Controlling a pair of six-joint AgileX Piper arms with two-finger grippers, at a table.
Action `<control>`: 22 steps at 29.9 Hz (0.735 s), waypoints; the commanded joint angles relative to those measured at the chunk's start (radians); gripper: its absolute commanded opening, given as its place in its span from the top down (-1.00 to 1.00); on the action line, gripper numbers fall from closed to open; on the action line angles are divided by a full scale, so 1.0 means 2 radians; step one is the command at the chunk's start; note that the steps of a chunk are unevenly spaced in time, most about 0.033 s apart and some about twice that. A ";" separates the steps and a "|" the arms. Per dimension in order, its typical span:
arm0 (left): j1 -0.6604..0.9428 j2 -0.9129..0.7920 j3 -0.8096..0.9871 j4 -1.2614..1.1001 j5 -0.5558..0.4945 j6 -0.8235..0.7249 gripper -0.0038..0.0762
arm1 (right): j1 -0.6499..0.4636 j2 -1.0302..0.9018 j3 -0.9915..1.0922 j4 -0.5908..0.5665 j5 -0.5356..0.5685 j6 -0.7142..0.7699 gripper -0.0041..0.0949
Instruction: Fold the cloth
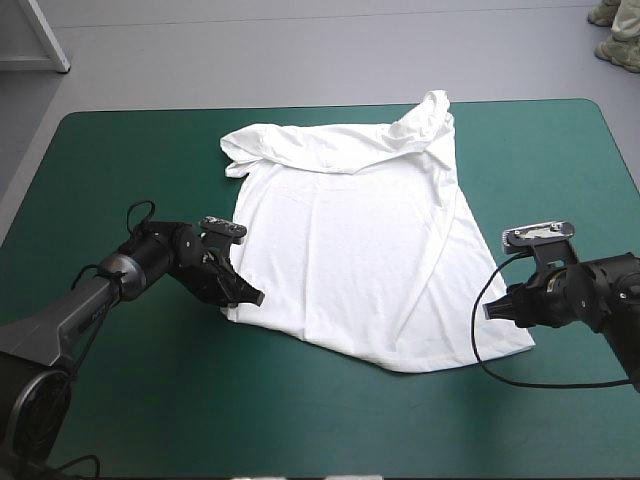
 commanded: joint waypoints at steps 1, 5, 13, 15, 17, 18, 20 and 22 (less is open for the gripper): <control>-0.005 -0.043 -0.007 -0.018 0.004 -0.006 0.85 | -0.002 0.001 -0.009 -0.020 -0.010 0.010 -0.02; -0.005 -0.082 -0.007 -0.004 0.006 -0.019 0.85 | -0.002 0.028 -0.004 -0.006 -0.008 0.007 -0.02; -0.005 -0.127 -0.007 -0.004 0.026 -0.020 0.86 | -0.002 0.096 0.020 0.007 -0.040 0.005 -0.02; -0.005 -0.130 -0.007 -0.004 0.030 -0.026 0.86 | -0.002 0.112 0.024 0.007 -0.044 0.008 -0.02; -0.005 -0.133 -0.007 -0.004 0.033 -0.026 0.86 | -0.002 0.127 0.029 0.010 -0.050 0.009 -0.02; -0.005 -0.134 -0.007 -0.004 0.033 -0.026 0.86 | -0.002 0.133 0.032 0.013 -0.054 0.009 -0.02; -0.005 -0.138 -0.007 -0.004 0.033 -0.026 0.86 | -0.002 0.146 0.043 0.027 -0.065 0.009 -0.02; -0.005 -0.139 -0.007 -0.004 0.034 -0.026 0.86 | -0.002 0.154 0.058 0.043 -0.077 0.007 -0.02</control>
